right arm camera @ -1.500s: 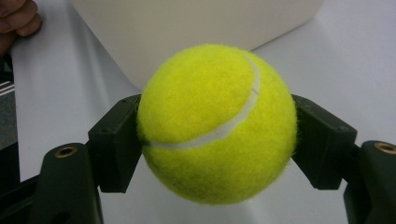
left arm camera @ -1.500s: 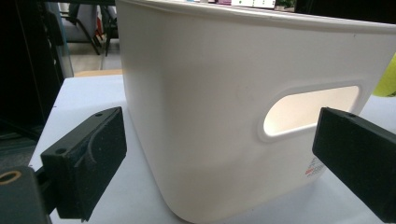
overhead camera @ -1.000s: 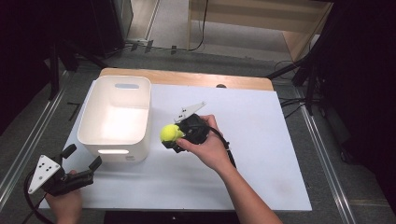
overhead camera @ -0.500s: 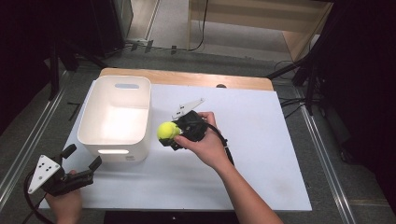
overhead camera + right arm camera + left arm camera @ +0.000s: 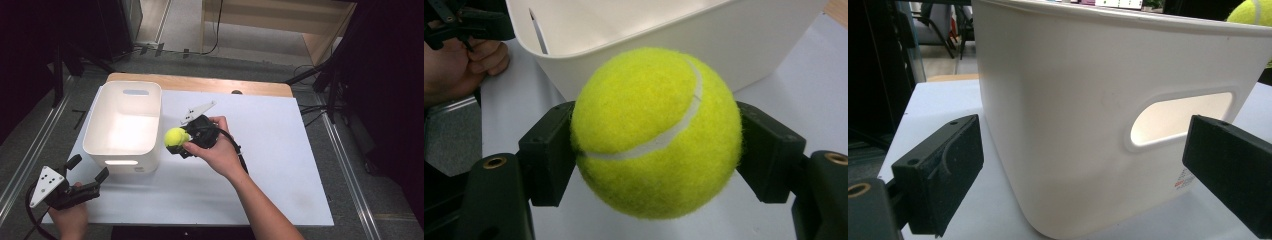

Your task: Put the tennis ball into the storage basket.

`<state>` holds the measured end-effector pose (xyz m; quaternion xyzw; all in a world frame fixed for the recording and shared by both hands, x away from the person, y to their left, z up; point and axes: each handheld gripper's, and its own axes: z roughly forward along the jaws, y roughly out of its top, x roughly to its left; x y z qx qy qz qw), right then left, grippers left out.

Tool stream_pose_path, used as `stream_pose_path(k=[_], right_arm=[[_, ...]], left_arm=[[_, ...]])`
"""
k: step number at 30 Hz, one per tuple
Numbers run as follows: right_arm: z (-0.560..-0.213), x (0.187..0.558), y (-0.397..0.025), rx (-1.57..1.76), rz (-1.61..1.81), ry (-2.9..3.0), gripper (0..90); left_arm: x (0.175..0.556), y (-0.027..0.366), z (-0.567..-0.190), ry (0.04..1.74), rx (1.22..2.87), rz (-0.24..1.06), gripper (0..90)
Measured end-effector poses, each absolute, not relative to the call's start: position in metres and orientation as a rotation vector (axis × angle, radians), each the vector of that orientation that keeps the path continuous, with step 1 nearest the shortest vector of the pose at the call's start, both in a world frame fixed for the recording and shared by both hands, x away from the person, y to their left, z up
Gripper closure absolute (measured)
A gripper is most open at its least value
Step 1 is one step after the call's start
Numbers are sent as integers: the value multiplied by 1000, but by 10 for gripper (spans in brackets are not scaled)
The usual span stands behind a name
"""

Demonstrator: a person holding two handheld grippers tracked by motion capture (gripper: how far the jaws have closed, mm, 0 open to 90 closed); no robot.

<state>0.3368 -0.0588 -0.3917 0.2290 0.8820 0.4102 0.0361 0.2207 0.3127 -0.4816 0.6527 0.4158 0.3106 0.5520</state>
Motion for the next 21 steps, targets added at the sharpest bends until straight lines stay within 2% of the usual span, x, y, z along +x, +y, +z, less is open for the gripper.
stream_pose_path(k=[21], right_arm=[[-378, 343, -51, 670, 1283, 2723, 242]], left_arm=[[221, 313, -482, 982, 1539, 733, 29]])
